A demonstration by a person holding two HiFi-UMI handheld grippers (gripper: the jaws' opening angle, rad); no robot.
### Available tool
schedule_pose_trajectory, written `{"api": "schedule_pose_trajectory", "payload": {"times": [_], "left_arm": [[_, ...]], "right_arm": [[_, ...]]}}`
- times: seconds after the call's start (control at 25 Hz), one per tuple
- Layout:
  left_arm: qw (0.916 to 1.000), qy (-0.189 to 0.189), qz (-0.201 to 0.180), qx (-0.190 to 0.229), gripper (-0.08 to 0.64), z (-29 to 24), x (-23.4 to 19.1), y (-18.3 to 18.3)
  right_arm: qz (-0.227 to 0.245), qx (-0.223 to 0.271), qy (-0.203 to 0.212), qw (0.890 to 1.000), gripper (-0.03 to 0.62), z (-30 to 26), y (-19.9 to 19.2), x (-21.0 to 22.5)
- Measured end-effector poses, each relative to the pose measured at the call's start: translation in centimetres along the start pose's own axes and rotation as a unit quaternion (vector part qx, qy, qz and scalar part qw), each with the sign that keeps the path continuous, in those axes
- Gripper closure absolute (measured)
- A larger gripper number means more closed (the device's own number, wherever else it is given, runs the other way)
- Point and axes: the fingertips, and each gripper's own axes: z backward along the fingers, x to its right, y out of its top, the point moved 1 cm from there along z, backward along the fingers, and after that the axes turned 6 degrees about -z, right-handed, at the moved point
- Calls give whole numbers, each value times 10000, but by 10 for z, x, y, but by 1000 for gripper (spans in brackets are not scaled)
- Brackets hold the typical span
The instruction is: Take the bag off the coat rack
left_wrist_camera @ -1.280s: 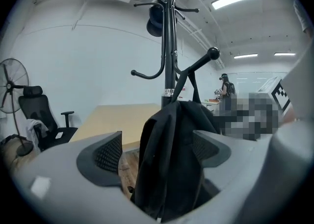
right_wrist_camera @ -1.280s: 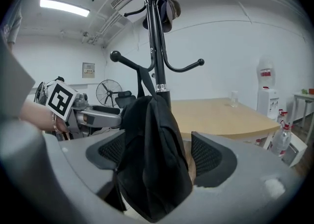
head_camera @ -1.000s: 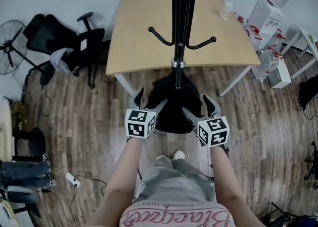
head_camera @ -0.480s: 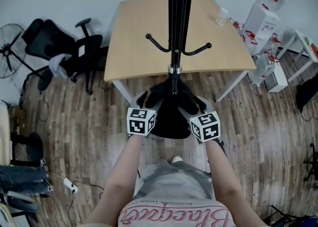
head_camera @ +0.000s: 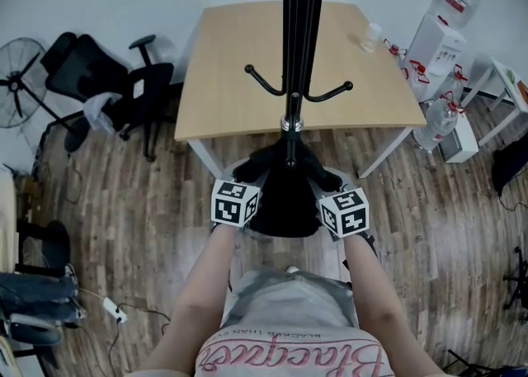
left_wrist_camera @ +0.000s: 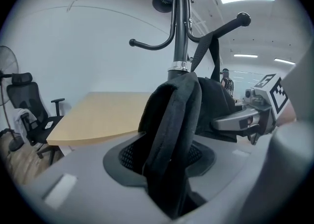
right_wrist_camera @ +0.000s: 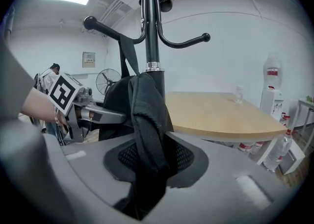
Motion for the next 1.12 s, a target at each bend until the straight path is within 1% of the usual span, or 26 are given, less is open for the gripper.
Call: {"api": "schedule_pose_trajectory", "payload": {"times": [0.12, 0.2, 0.28, 0.4, 0.6, 0.84, 1.12], "left_arm": [[9999, -142, -30, 1, 406, 0, 3, 1], [9996, -220, -155, -46, 456, 2, 6, -1], [9993, -289, -217, -102, 471, 3, 7, -2], [9990, -368, -195, -157, 480, 6, 10, -2], [9990, -404, -60, -194, 486, 16, 17, 0], [9985, -501, -111, -170, 487, 32, 24, 6], [9973, -656, -260, -183, 488, 49, 29, 13]], "right_arm": [[-4, -42, 45, 10000, 503, -1, 2, 1], [12, -94, 23, 10000, 509, -1, 1, -1], [9, -81, -53, 10000, 514, -1, 1, -1], [-38, -57, -145, 9999, 517, 1, 3, 0], [-63, -90, -150, 9998, 520, 12, 3, -4], [-92, -16, -217, 9997, 520, 26, 6, -16], [-190, 135, -314, 9992, 522, 43, 9, -31]]}}
